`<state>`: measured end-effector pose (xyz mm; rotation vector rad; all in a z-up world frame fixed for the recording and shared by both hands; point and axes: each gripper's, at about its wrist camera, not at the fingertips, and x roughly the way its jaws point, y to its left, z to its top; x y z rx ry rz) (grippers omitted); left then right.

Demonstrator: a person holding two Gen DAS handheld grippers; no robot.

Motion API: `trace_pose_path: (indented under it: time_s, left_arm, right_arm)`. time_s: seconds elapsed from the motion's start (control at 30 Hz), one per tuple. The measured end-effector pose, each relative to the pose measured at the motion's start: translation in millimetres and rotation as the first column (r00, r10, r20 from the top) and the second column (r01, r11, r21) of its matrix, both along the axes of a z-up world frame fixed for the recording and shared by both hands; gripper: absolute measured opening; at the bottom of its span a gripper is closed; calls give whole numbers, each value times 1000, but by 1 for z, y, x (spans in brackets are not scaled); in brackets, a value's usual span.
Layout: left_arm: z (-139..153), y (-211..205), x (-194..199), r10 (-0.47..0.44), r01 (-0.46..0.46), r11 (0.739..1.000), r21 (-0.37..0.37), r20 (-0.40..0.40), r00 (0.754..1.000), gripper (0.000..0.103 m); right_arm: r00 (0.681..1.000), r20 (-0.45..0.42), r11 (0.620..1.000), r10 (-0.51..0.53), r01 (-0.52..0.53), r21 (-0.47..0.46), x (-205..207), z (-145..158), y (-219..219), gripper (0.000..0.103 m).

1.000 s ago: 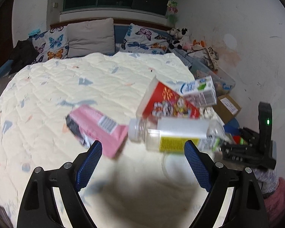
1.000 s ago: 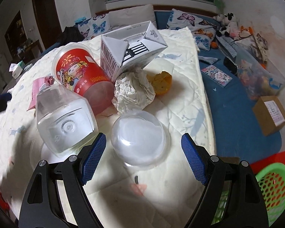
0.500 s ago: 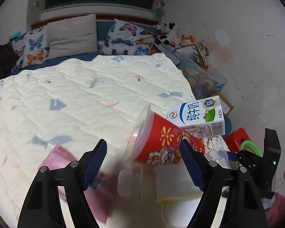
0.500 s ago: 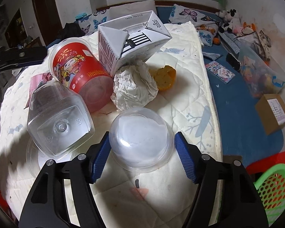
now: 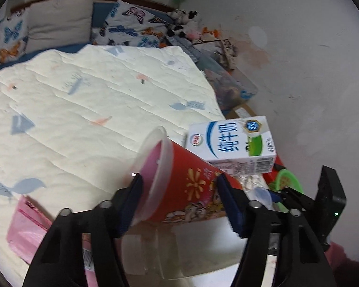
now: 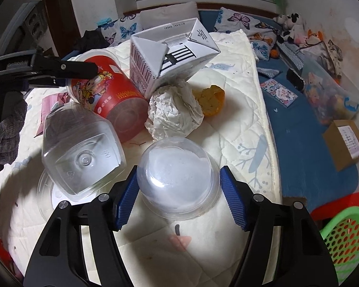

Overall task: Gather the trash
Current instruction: 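Grasp the clear dome lid with the right tool while the left tool grasps the red printed cup, then carry the dome lid and red cup to the wastebasket and release both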

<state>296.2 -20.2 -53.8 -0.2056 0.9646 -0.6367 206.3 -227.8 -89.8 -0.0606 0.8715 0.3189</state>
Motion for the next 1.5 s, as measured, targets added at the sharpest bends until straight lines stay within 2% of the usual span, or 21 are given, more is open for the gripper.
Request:
trace_pose_path:
  time_s: [0.07,0.2,0.33,0.43,0.6,0.77,1.0,1.3,1.5]
  left_arm:
    - [0,1,-1,-8,8,1000,-16,-1,1000,53]
    - [3,11,-3,1,-2,997,-71,-13,1000,35]
    - [7,18,-10,30,-30,996,-88,-9,1000,21]
    - [15,25,-17,56,-56,992,-117,1,998,13]
    - [30,36,-34,108,-102,987,-123,37,993,6]
    - [50,46,-53,153,-141,981,-134,89,984,6]
    - [85,40,-87,144,-118,982,-147,176,974,6]
    - [100,-10,-117,39,-8,989,-150,208,977,6]
    - [99,-62,-128,-56,88,984,-153,203,978,6]
  right_arm:
    - [1000,3,1000,0,0,3,-3,1,1,67]
    - [1000,11,1000,-5,5,10,-9,4,2,66]
    - [1000,25,1000,-18,17,21,-16,10,0,66]
    - [999,35,999,-28,26,31,-23,15,-2,66]
    - [997,63,998,-47,44,53,-38,28,-6,66]
    - [994,93,995,-61,54,80,-58,41,-11,66]
    - [987,116,990,-109,98,98,-87,52,-28,66]
    - [965,113,970,-236,227,91,-124,52,-80,66]
    - [923,83,926,-377,373,55,-153,38,-140,66]
